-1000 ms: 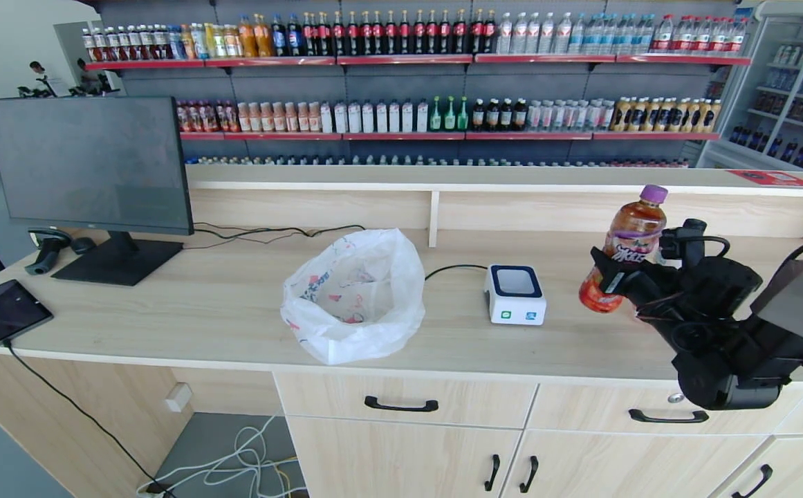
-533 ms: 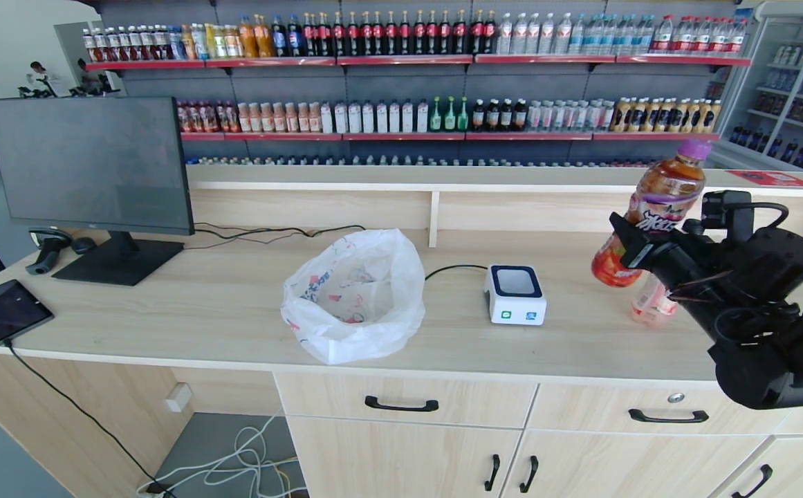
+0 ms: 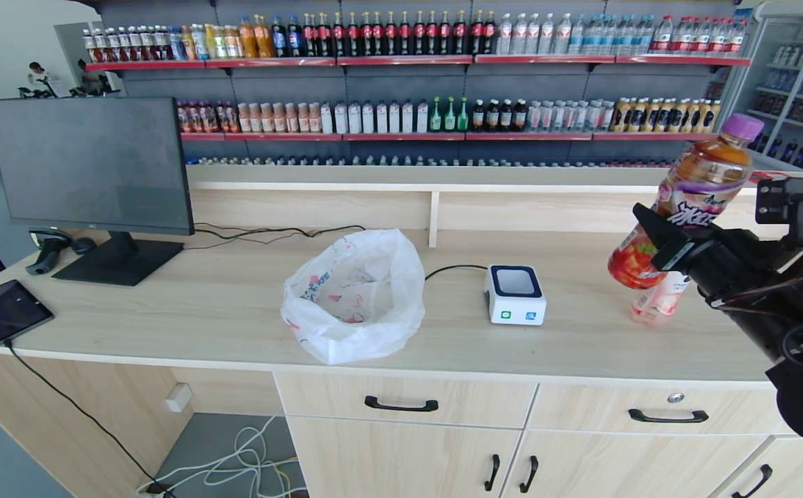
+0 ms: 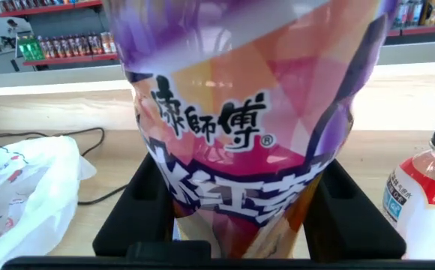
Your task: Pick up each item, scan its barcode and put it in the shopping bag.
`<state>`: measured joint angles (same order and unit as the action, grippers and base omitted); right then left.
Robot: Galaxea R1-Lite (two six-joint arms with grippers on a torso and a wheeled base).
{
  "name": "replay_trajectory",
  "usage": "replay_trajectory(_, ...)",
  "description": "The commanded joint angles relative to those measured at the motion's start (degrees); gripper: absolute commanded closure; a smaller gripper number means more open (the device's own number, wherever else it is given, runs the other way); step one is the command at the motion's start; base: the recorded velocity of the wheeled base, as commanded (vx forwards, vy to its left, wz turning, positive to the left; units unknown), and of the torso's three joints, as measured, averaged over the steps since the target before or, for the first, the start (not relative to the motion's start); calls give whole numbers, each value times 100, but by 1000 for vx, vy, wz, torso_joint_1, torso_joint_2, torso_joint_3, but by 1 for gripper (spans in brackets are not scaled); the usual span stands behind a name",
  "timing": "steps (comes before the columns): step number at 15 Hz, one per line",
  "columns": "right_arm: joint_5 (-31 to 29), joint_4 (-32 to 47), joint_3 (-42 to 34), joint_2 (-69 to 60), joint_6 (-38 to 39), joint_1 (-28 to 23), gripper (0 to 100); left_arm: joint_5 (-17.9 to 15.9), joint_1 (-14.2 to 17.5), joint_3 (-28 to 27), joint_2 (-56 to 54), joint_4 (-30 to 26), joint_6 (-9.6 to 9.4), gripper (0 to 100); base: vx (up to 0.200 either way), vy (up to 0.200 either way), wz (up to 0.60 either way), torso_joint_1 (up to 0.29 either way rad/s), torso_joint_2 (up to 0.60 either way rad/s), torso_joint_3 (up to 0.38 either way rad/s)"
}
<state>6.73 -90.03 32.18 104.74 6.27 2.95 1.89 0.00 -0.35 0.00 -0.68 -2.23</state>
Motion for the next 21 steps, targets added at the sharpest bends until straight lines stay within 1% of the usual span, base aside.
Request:
replay_trajectory(1, 21, 3, -459, -622, 6, 100, 100, 4, 0, 0, 0, -2, -5, 0, 0, 0, 0, 0, 0, 0)
replay_trajectory(4, 21, 3, -1390, -1307, 77, 303, 100, 4, 0, 0, 0, -2, 3, 0, 0, 0, 0, 0, 0, 0)
replay_trajectory(7, 21, 3, -1654, -1641, 85, 558, 100, 4, 0, 0, 0, -2, 3, 0, 0, 0, 0, 0, 0, 0)
replay_trajectory(10, -5, 3, -2067, -1870, 217, 1322, 100, 4, 0, 0, 0, -2, 3, 0, 0, 0, 0, 0, 0, 0)
replay_trajectory(11, -5, 3, -2322, -1975, 208, 1586, 100, 4, 0, 0, 0, -2, 3, 0, 0, 0, 0, 0, 0, 0)
replay_trajectory(12, -5, 3, -2445, -2001, 182, 1735, 100, 4, 0, 0, 0, -2, 3, 0, 0, 0, 0, 0, 0, 0)
replay_trajectory(14, -5, 3, -2559, -2037, 226, 1876, 100, 4, 0, 0, 0, -2, 3, 0, 0, 0, 0, 0, 0, 0)
replay_trajectory(17, -5, 3, -2550, -2063, 516, 2122, 100, 4, 0, 0, 0, -2, 3, 0, 0, 0, 0, 0, 0, 0)
replay_trajectory(20, 4, 3, -2577, -2089, 621, 2315, 100, 4, 0, 0, 0, -2, 3, 0, 0, 0, 0, 0, 0, 0)
replay_trajectory(21, 4, 3, -2594, -2116, 832, 2509, 100, 4, 0, 0, 0, -2, 3, 0, 0, 0, 0, 0, 0, 0)
